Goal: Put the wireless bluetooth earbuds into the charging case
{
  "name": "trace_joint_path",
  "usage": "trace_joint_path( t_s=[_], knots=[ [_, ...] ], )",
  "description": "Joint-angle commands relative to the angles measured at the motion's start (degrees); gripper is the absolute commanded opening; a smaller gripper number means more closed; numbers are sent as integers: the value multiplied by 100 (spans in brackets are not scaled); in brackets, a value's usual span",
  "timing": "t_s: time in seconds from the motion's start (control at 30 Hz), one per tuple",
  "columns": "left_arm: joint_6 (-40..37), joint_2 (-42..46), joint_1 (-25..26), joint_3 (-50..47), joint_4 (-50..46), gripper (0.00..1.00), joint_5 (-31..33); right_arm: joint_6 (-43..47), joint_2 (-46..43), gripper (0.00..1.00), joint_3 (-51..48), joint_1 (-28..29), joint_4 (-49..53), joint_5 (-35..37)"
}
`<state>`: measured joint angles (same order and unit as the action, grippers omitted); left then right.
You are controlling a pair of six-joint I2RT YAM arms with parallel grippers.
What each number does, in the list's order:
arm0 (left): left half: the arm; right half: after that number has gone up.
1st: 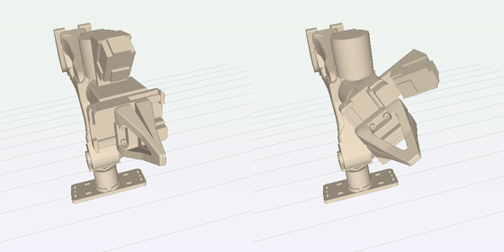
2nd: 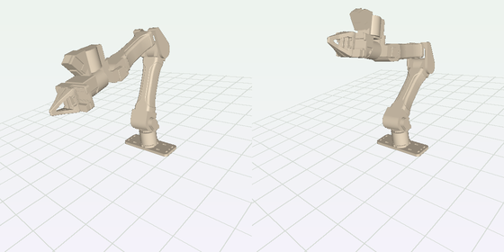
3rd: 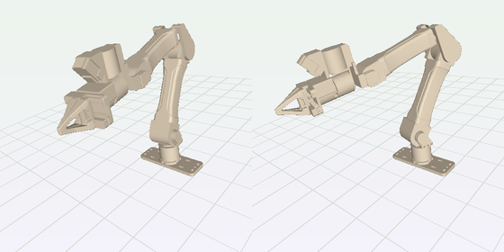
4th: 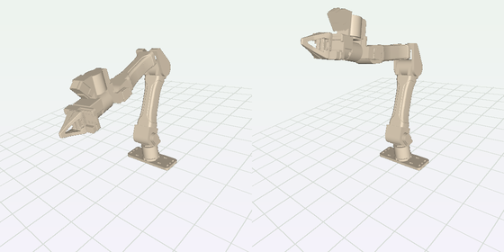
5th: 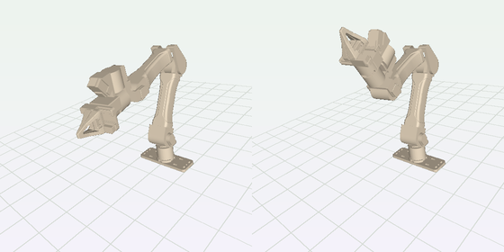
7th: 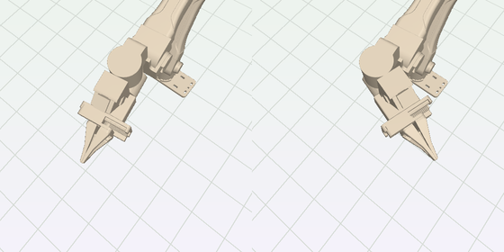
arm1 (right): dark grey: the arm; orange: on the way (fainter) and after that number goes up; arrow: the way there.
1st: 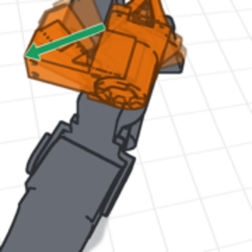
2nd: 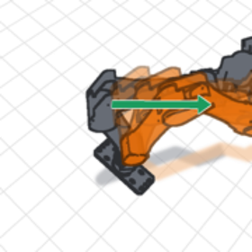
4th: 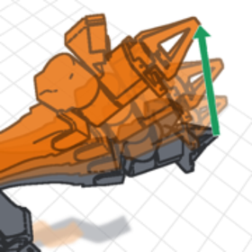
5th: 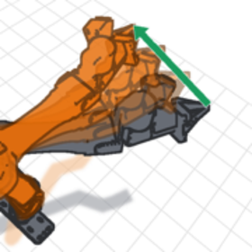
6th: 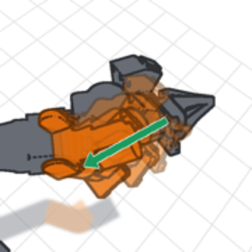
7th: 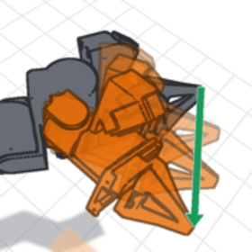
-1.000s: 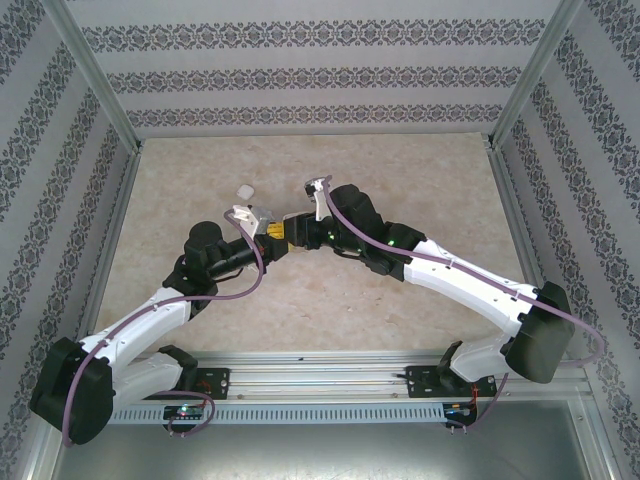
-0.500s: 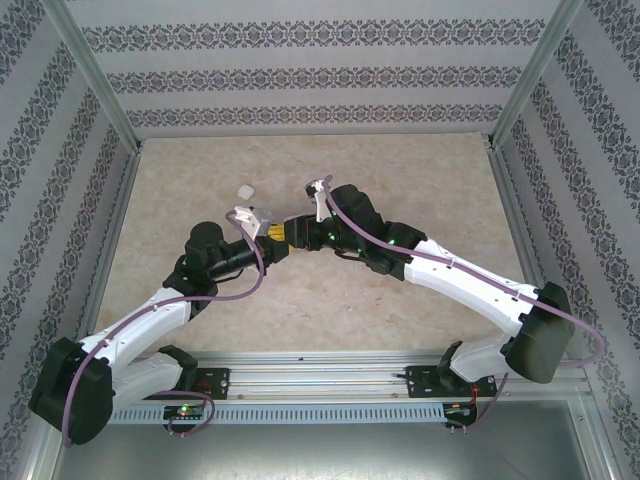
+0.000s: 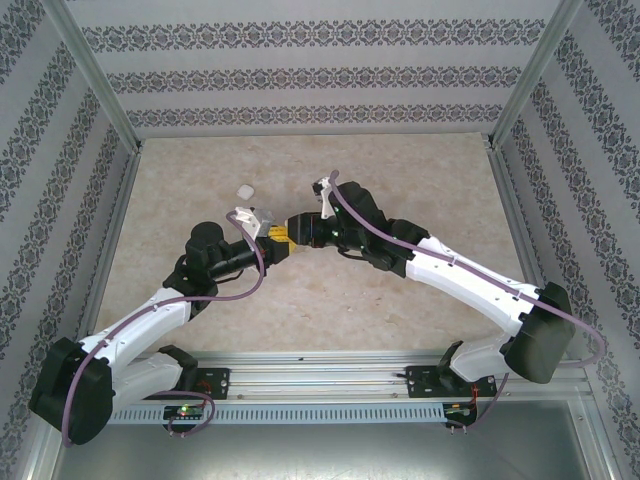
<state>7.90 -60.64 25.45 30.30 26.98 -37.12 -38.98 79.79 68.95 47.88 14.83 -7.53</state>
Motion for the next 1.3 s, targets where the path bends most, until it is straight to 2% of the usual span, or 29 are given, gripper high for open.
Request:
trace_joint_path(
  t_s=[0.0, 0.2, 0.4, 0.7, 0.8, 0.9, 1.13, 1.27],
  knots=[
    [-60, 187, 53, 88, 413, 0, -110, -124, 64, 48, 4, -73, 345, -82],
    [-66, 101, 48, -3, 494, 0, -101, -89, -139, 50, 157, -68, 386, -259],
    [62, -70, 49, -297, 1159, 0, -325, 156, -380, 52, 561, -189, 1108, -11],
    [-258, -73, 25, -430, 816, 0, -230, 329, -230, 53, 673, -1286, 1417, -692],
    [-393, -12, 14, -446, 535, 0, -191, 395, 222, 53, 709, -1836, 1657, -1077],
    [-439, 62, 12, -494, 350, 0, -120, 534, 771, 52, 840, -2138, 2029, -1038],
    [-465, 223, 6, -622, 142, 0, 46, 961, 2330, 52, 1610, -2160, 2640, -866],
    [-535, 296, 8, -613, -34, 0, 122, 1278, 3232, 52, 2342, -1959, 3267, -318]
  ],
)
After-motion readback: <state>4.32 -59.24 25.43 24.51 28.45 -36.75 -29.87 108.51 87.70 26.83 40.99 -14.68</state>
